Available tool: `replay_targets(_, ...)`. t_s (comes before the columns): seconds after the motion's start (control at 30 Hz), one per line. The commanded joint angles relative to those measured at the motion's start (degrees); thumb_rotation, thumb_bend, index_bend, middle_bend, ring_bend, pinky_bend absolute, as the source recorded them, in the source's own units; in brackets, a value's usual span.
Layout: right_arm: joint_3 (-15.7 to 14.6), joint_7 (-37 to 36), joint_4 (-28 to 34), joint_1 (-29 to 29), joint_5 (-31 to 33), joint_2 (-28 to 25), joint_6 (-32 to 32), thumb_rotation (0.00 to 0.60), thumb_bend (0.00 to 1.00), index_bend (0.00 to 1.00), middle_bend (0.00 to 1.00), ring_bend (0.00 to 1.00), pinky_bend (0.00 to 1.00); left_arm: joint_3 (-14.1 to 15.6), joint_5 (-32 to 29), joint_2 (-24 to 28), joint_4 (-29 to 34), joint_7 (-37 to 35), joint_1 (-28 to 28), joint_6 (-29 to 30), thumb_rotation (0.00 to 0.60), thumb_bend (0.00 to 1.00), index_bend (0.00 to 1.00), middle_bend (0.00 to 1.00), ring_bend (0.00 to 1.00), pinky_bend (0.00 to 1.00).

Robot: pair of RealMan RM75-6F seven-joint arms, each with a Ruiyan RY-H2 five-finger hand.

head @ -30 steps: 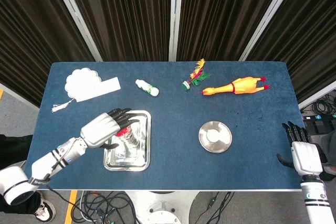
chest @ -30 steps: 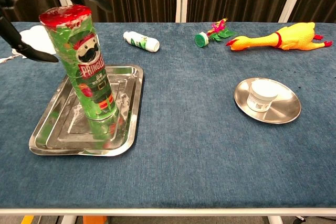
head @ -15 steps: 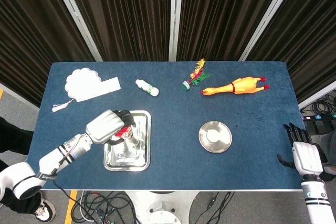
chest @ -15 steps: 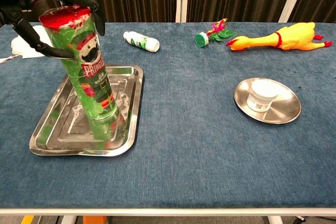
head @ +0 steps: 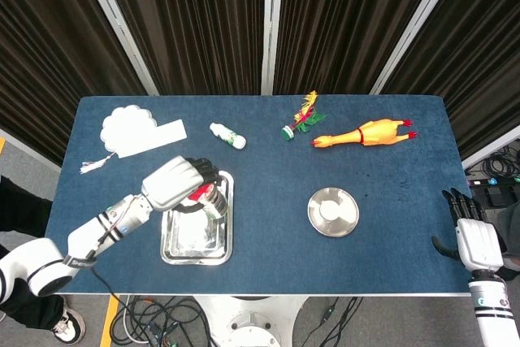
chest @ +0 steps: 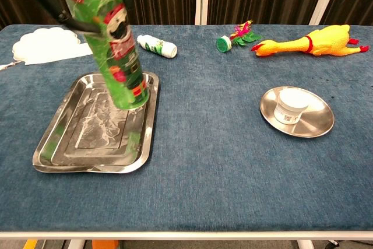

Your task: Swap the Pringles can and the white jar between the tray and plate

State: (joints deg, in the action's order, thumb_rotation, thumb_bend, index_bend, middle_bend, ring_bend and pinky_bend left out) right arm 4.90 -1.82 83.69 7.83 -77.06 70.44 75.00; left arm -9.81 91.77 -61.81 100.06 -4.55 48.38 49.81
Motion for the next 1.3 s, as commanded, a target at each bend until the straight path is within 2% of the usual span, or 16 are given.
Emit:
replay_targets(0.03,0.07,-0.09,-0.09,-0.02,0.04,0.03,0.04,0.6,0.21,0.0,0.01,0.0,0.0,-1.41,-0.97,-2.08,-2.0,-0.9,2.38,-1.48,0.6,0.37,0.4,0.37,0.28,0.53)
replay_targets(0.27,0.32,-1.23,-0.56,-0.3,0.54,-0.26,-0.04,0.6,0.21,0.0,0.01,0.0,0.0,-4.07,-3.6,-10.13,-10.08,-3.03,8.33,-4.27,0.6,0.36,0.4,0.37,0.28,0.52)
replay_targets(0.43,0.19,-1.88,-1.1,-0.48,0.48,-0.21,-0.14,0.6,0.21,0.0,0.01,0.0,0.0,-4.88,-4.86,-14.26,-15.64,-4.28,11.72,-6.16,0.6,0.37,0.4,0.37,0.28,0.52)
replay_targets(0.67,0.25,-3.33,-1.92,-0.46,0.26,0.24,-0.4,0.6,0.21,0.0,0.01,0.0,0.0,-4.24,-6.26,-19.03,-22.6,-5.52,14.82,-8.29,0.6,0.37,0.4,0.37,0.28,0.52)
replay_targets(0.93,0.15,-4.2,-2.38,-0.34,-0.41,0.73,-0.43,0.6,0.21,0.0,0.01,0.0,0.0,-2.96,-6.06,-22.32,-26.94,-6.57,16.51,-8.32,0.6,0.36,0.4,0.34,0.26,0.51)
replay_targets(1.03,0.22,-4.57,-2.72,-0.28,-0.57,0.96,-0.39,0.6,0.21,0.0,0.01,0.0,0.0,-2.77,-5.64,-22.63,-27.13,-6.72,16.59,-7.05,0.6,0.33,0.34,0.27,0.21,0.48)
replay_targets(1.17,0.25,-5.01,-3.43,-0.35,-0.76,1.37,-0.13,0.6,0.21,0.0,0.01,0.0,0.0,-2.49,-5.75,-22.18,-26.93,-6.92,16.74,-6.61,0.6,0.28,0.2,0.09,0.09,0.39)
replay_targets(1.3,0.27,-5.03,-3.7,-0.29,-0.58,1.5,-0.44,0.6,0.21,0.0,0.01,0.0,0.0,-2.17,-6.15,-21.74,-26.3,-6.75,16.61,-6.29,0.6,0.26,0.14,0.06,0.05,0.33)
